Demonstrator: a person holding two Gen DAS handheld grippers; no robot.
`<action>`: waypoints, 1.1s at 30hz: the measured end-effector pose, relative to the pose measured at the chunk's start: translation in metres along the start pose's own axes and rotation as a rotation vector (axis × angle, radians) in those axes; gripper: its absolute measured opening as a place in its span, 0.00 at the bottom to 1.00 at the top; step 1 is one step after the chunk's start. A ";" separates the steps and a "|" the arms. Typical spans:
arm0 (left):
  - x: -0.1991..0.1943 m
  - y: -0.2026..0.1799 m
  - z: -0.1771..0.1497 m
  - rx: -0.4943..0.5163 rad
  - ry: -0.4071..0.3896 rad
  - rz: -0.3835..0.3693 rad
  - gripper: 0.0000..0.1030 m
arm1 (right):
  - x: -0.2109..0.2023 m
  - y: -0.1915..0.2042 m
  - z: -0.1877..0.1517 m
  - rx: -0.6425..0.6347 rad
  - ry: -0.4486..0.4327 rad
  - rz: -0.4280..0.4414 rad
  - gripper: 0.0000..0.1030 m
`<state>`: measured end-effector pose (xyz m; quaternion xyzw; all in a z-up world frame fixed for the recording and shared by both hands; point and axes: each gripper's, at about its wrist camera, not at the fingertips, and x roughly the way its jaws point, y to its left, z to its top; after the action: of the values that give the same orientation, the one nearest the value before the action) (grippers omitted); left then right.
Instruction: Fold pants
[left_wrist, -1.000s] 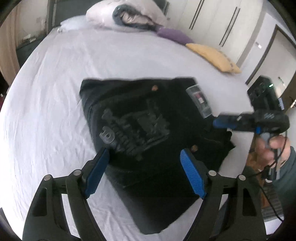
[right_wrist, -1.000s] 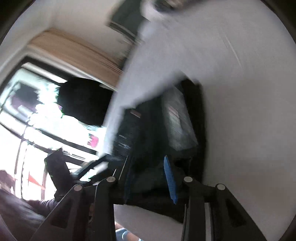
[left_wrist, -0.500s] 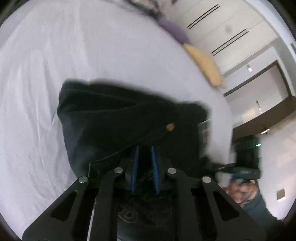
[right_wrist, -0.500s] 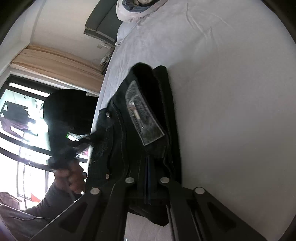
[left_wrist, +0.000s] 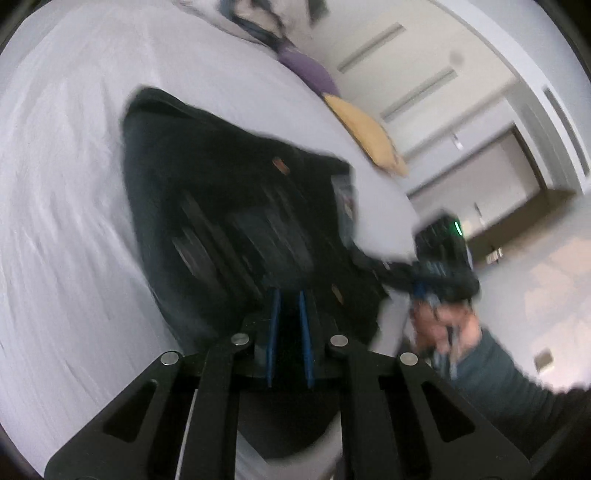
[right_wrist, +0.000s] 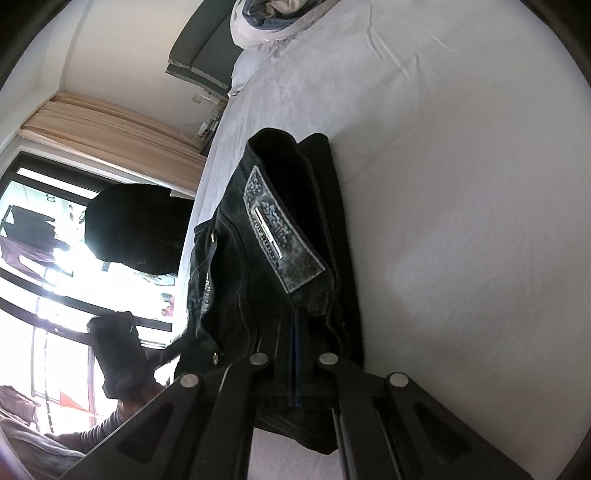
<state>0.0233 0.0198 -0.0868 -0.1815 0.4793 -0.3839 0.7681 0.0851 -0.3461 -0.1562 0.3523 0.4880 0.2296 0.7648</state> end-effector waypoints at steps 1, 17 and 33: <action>0.001 -0.008 -0.008 0.035 0.018 0.002 0.10 | 0.000 0.000 -0.001 -0.001 -0.001 -0.001 0.00; -0.007 -0.031 -0.029 0.196 0.039 0.050 0.11 | -0.031 0.031 -0.008 -0.071 -0.058 -0.008 0.38; 0.000 0.056 0.036 -0.156 0.020 0.155 0.99 | 0.005 0.005 0.053 -0.021 0.065 -0.056 0.72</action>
<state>0.0788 0.0523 -0.1063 -0.1992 0.5279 -0.2869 0.7742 0.1354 -0.3561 -0.1412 0.3231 0.5197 0.2245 0.7584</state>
